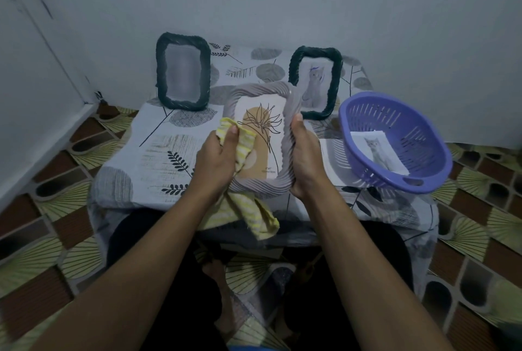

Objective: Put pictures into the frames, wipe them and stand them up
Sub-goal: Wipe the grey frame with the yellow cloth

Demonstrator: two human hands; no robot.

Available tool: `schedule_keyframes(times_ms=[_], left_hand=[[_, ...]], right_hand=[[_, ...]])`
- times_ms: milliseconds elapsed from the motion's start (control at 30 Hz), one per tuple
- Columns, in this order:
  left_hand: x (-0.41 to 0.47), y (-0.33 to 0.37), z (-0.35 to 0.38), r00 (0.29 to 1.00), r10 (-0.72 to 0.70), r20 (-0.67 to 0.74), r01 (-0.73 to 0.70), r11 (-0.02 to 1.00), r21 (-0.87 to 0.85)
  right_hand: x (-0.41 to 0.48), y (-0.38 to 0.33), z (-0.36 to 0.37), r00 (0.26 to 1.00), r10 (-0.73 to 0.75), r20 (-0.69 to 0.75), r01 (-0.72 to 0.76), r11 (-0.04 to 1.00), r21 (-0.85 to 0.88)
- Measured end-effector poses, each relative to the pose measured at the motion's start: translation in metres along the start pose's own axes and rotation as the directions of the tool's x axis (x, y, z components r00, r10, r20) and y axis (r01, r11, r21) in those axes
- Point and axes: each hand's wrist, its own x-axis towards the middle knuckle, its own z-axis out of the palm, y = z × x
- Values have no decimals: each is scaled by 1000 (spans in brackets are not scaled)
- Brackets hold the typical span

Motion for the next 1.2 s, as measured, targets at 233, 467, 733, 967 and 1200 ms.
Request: schedule_keyframes(times_ms=[233,467,733,967,1200], left_hand=[[7,7,1,984,-131,-120,128,991,-34],[11,15,-4,992,-43,-120,46,999,21],[22,12,-5,974,-68,-214,74,997,21],[42,6,-24,978,176,112,-195,963,188],[38,12,-23,987,126,105,-139,982,128]], right_hand=[[-8,-5,4,999,-32,10,32,997,-63],[-17,-9,5,997,-12,75,18,996,-82],[-17,-2,3,990,25,141,6,976,-217],[-17,1,-8,958,194,213,-137,957,-256],[-5,-8,-23,897,358,258,-365,931,-23]])
